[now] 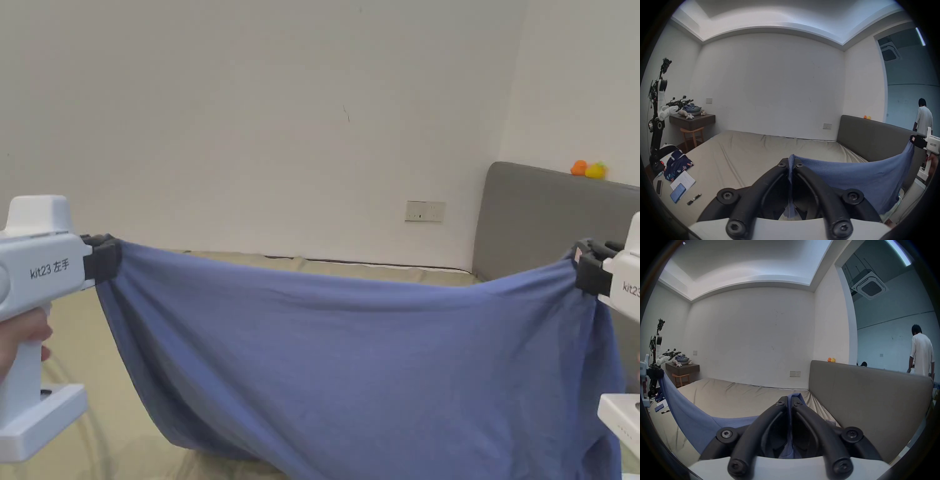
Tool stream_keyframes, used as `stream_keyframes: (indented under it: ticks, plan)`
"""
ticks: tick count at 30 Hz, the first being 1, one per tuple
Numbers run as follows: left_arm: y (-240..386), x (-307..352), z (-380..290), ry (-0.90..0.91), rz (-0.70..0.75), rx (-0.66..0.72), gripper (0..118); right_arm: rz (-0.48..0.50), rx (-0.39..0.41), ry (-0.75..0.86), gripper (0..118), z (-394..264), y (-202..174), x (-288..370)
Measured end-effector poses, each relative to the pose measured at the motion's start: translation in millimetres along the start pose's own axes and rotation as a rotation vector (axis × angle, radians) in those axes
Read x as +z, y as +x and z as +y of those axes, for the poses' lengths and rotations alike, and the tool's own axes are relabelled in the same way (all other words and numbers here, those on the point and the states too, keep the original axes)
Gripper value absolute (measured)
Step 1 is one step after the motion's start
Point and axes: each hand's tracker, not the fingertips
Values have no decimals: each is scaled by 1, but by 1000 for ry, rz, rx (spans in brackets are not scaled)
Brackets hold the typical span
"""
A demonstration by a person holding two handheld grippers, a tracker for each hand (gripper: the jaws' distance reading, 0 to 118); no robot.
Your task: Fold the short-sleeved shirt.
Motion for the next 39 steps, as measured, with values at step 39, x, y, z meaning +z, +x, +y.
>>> stream_keyframes:
  ticks: [39]
  plan:
    - [-36,-339,25,-29,263,-207,0,21,72,5,3,-29,-92,-383]
